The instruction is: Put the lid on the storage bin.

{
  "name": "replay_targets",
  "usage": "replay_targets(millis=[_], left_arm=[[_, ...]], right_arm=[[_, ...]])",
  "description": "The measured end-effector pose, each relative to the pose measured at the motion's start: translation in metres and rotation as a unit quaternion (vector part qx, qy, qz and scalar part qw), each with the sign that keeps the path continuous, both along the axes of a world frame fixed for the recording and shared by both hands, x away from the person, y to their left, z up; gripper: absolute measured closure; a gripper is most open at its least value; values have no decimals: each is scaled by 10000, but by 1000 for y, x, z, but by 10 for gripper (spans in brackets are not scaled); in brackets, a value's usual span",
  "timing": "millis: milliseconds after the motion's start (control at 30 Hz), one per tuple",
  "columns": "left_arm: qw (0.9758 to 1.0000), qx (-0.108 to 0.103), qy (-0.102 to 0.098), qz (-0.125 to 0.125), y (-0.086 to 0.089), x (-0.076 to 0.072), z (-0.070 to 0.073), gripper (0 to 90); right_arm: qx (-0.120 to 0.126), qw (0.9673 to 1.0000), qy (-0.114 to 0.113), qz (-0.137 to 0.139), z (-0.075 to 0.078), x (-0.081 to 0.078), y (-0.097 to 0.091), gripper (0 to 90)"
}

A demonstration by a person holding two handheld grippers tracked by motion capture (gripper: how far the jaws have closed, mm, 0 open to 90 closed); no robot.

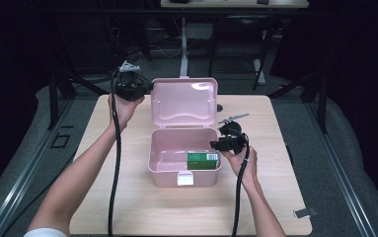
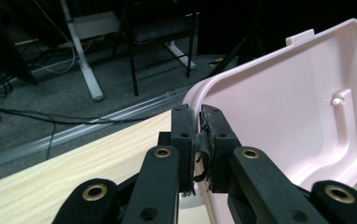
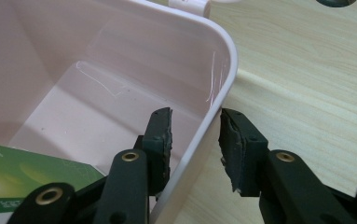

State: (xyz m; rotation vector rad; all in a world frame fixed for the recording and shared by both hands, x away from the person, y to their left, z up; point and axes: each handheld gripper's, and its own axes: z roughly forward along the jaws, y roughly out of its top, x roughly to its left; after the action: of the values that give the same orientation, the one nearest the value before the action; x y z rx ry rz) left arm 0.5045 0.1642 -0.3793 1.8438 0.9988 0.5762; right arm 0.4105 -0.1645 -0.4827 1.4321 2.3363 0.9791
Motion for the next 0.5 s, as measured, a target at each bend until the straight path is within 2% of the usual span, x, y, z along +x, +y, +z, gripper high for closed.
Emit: replay_targets(millis=[100,267,500], left_arm=[[9999,93,-109,-61,-1,-7,3,846],[9996,89,-204,-147,1,-17,4,846],[9991,102,-316,-271,3,-29,8,846]], right_arm=[[24,10000,4,-23,0,-1,0,637],[59,9999,-76,-58,2,-2,-1,642],[96,9999,-53,-78,2,-2,-2,648]])
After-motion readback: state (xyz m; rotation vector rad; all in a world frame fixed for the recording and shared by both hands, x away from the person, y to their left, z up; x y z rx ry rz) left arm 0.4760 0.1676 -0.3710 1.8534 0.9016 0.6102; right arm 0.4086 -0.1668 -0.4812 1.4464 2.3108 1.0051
